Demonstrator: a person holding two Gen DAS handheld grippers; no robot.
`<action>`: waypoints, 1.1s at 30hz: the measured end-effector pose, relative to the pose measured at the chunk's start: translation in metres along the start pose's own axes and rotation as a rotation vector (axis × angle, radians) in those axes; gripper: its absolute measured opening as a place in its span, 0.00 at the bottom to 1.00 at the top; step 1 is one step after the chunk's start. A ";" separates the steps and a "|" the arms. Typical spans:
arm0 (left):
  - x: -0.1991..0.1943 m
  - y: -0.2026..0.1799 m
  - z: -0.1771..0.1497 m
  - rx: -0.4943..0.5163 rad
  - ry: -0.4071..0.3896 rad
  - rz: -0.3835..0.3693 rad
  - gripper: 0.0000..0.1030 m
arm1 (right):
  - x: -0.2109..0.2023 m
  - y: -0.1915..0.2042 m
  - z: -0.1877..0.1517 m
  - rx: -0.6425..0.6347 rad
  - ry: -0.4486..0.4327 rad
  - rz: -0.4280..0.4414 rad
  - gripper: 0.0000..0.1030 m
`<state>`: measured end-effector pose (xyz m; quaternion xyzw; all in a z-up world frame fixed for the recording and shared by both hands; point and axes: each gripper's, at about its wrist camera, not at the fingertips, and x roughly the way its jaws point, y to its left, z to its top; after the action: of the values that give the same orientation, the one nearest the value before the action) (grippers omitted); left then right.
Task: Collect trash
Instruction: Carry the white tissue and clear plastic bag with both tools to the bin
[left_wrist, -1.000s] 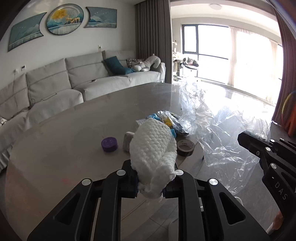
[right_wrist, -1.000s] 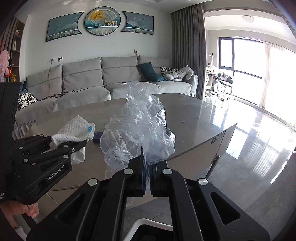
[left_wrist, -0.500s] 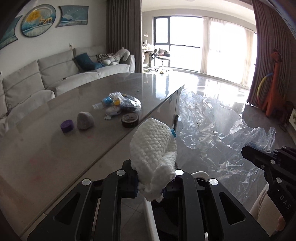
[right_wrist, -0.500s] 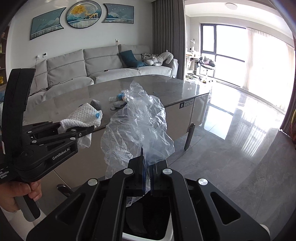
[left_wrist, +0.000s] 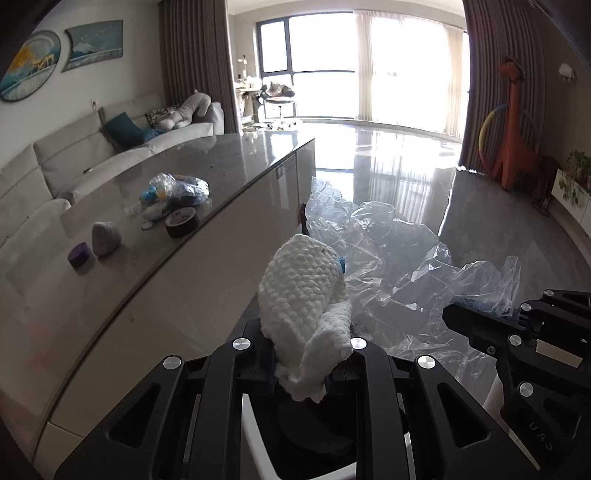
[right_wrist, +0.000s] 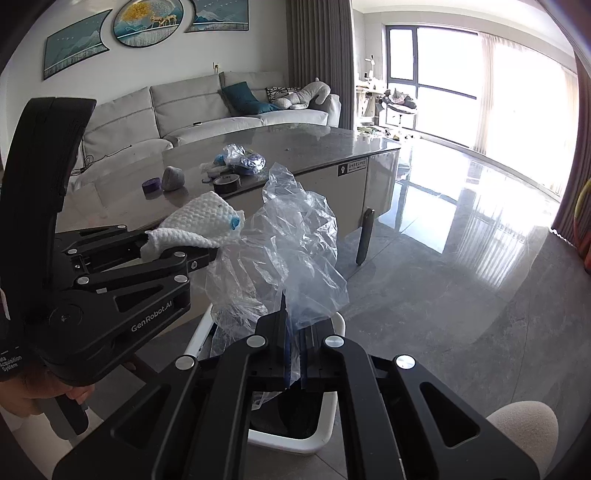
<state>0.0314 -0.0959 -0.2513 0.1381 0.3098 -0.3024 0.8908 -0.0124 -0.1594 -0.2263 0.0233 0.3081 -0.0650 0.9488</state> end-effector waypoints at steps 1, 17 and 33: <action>0.004 -0.003 -0.003 0.000 0.016 -0.011 0.17 | 0.001 0.000 0.000 0.002 0.001 -0.007 0.04; 0.068 -0.014 -0.039 0.017 0.231 -0.039 0.17 | 0.033 -0.004 -0.020 0.018 0.083 0.001 0.04; 0.094 -0.021 -0.063 -0.043 0.291 -0.048 0.18 | 0.053 -0.023 -0.040 0.050 0.131 0.020 0.04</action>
<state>0.0475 -0.1281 -0.3606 0.1537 0.4454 -0.2937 0.8317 0.0034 -0.1841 -0.2895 0.0543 0.3675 -0.0615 0.9264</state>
